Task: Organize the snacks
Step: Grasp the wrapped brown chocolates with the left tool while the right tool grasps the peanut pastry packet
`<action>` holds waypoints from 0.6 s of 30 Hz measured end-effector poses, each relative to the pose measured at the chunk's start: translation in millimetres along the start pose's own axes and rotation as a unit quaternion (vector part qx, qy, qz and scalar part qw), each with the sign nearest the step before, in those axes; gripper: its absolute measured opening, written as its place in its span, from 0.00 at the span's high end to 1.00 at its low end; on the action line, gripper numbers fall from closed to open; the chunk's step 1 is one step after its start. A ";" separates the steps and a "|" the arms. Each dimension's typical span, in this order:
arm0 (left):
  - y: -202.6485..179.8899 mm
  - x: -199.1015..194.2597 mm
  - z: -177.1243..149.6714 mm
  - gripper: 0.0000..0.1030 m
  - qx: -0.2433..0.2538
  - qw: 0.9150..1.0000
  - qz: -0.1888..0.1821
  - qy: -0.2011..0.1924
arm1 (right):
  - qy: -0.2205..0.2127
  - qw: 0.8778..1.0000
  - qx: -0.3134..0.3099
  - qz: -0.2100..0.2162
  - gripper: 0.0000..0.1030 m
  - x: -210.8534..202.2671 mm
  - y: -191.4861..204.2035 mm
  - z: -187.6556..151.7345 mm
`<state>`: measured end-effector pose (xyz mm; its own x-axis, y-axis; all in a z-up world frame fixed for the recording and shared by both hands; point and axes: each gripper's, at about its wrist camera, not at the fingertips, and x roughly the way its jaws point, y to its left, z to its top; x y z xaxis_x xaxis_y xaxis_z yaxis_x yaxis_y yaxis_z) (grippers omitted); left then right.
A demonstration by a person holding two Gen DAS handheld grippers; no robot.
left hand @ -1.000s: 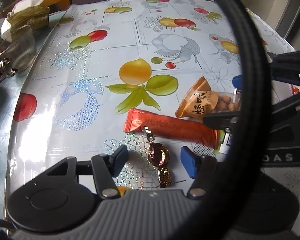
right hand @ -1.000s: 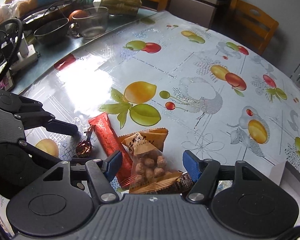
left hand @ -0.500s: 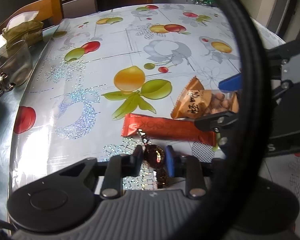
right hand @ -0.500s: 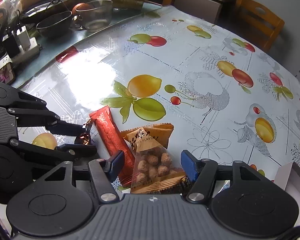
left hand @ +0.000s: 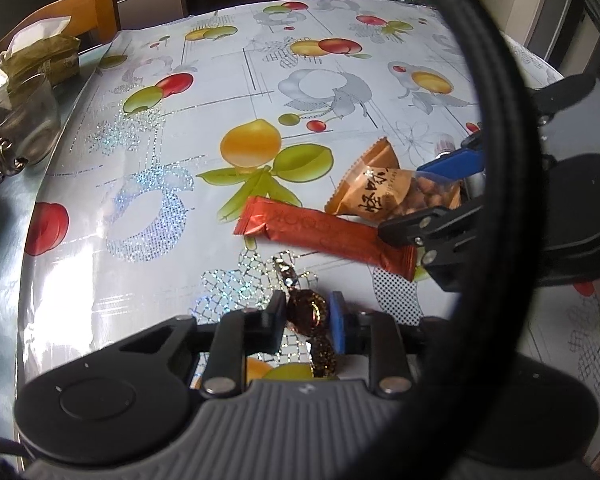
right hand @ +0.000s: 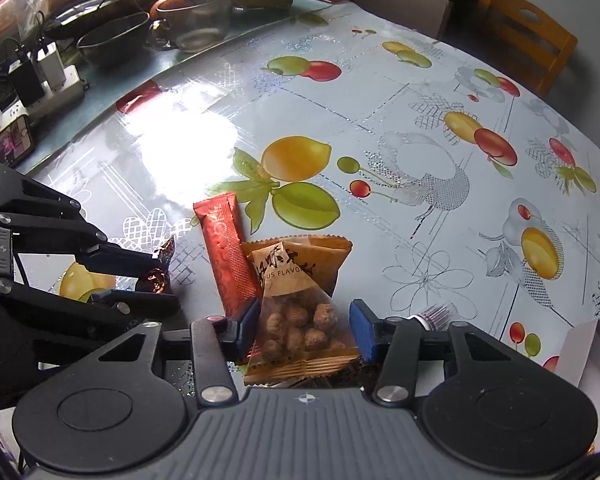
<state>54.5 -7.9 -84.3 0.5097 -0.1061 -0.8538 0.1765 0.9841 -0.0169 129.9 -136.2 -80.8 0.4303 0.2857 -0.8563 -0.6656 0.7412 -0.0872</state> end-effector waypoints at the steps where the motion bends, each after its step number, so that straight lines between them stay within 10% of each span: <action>1: -0.1 -0.4 -0.2 0.81 0.000 1.000 -0.001 0.001 | -0.001 1.000 0.001 -0.001 0.56 -0.7 -0.6 -0.5; 18: -7.2 -18.0 8.9 0.81 0.008 1.000 0.001 -0.014 | -0.034 0.998 0.051 0.002 0.61 -33.0 -10.1 -11.6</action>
<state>51.6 -14.4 -64.2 0.5337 -0.1089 -0.8386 0.1898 0.9818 -0.0067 115.4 -160.2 -57.5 0.4702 0.3277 -0.8195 -0.6042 0.7963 -0.0282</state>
